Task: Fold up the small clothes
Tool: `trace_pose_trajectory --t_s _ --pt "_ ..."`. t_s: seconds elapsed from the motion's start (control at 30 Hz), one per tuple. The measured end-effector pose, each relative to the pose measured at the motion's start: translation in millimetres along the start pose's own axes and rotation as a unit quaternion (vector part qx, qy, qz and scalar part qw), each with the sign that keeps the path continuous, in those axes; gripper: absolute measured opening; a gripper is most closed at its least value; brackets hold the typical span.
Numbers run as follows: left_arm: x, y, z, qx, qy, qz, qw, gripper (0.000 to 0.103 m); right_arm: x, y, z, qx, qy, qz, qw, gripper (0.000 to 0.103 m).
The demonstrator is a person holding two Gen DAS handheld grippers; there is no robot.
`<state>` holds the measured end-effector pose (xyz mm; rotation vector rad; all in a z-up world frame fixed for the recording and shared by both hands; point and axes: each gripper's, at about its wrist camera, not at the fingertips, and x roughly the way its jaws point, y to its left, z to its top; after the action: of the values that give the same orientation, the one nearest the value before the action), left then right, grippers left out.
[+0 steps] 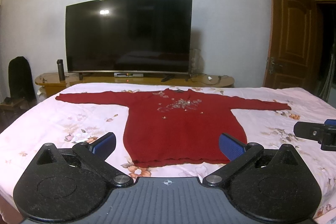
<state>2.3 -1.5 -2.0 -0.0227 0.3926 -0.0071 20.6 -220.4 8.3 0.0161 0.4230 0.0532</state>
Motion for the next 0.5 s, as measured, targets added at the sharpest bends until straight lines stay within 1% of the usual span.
trace_pose_trajectory --t_s 0.5 --pt "0.1 -0.7 -1.0 0.0 0.0 -0.001 1.0 0.103 -1.6 -2.4 0.3 0.001 -0.002 0.001 1.0 0.102"
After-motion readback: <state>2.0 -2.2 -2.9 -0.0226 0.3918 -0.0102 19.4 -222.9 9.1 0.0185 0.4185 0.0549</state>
